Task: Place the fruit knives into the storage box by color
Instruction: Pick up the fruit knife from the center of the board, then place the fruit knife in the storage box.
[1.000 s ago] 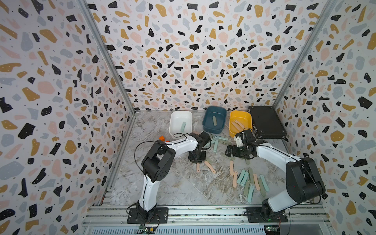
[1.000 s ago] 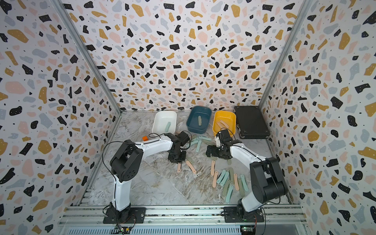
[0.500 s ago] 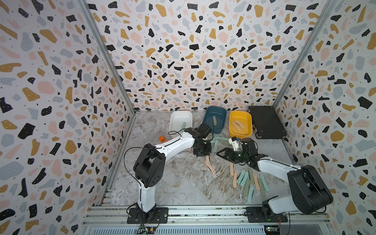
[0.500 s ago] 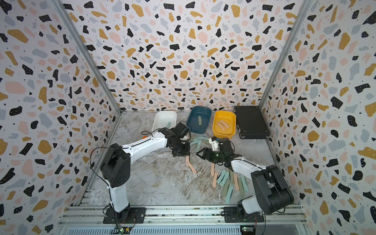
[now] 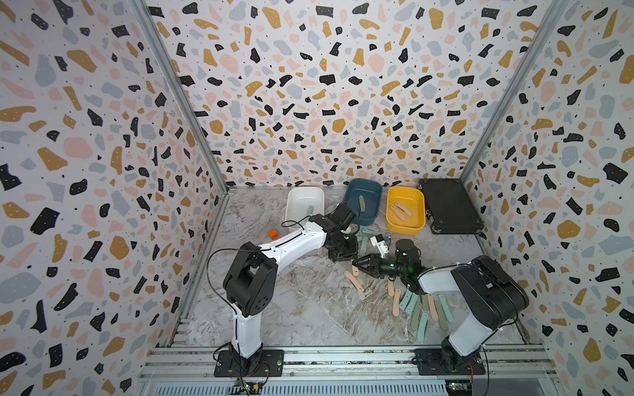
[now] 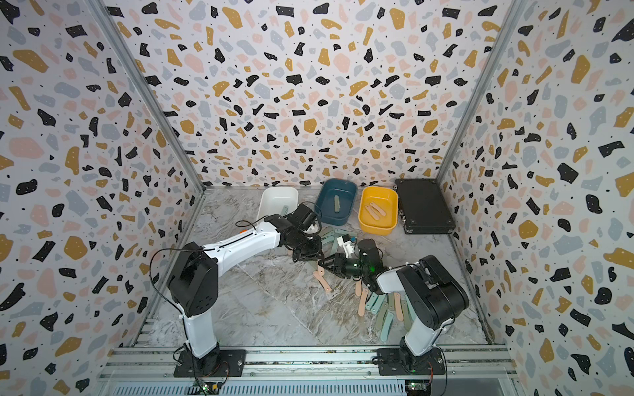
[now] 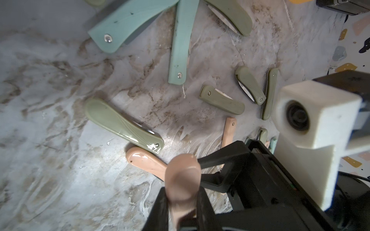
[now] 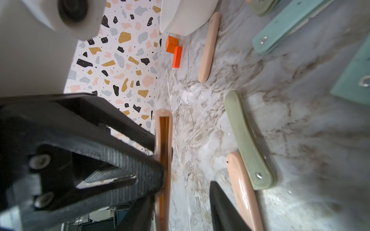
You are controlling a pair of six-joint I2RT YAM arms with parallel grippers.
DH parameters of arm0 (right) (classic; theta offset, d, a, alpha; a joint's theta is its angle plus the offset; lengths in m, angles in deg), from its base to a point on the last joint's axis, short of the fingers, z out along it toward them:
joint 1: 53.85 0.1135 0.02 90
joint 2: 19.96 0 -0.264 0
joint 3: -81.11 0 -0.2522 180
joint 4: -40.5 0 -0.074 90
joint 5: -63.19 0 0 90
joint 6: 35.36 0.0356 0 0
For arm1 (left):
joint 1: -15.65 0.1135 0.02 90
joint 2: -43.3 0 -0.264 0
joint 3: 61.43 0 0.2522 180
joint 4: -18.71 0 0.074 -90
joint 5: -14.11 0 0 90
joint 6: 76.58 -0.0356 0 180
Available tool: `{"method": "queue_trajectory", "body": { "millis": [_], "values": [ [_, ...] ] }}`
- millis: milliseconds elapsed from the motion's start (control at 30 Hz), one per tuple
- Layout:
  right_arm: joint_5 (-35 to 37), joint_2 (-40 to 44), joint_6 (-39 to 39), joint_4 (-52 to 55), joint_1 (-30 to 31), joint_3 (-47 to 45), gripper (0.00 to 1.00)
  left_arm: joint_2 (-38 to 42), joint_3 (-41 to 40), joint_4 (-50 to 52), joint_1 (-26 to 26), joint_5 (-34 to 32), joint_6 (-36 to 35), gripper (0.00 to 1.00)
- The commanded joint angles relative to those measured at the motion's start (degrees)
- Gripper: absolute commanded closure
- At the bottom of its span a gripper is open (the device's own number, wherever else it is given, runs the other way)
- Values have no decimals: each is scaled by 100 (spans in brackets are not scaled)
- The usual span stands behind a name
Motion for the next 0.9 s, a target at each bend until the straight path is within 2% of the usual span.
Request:
{"method": "queue_trajectory", "body": {
  "millis": [0,200,267,300,333,400,467,567,667,867],
  "values": [
    [-167,-27,268,-697,24,-25,66,133,-75,-167,-23,232,24,87],
    [-226,15,349,-734,20,-18,89,185,-103,-218,-12,279,17,85],
    [-267,152,157,-221,-6,94,93,271,-111,-168,-1,239,-36,76],
    [-264,242,-24,189,-34,172,94,330,-113,-130,16,204,-74,66],
    [-248,377,-311,775,-96,297,95,435,-140,-108,44,175,-144,47],
    [-112,620,-965,2107,-306,643,95,666,-215,-115,104,13,-245,1],
    [190,730,-1800,3697,-553,1277,96,843,-228,-115,212,-90,-368,1],
    [897,470,-2674,5434,-954,2381,100,857,75,166,358,-106,-653,1],
    [1501,11,-3166,6476,-1387,3478,100,802,357,560,443,-229,-966,1],
    [2630,-1065,-3922,7685,-1933,5533,100,795,305,667,630,-178,-1160,1]
  ]
}}
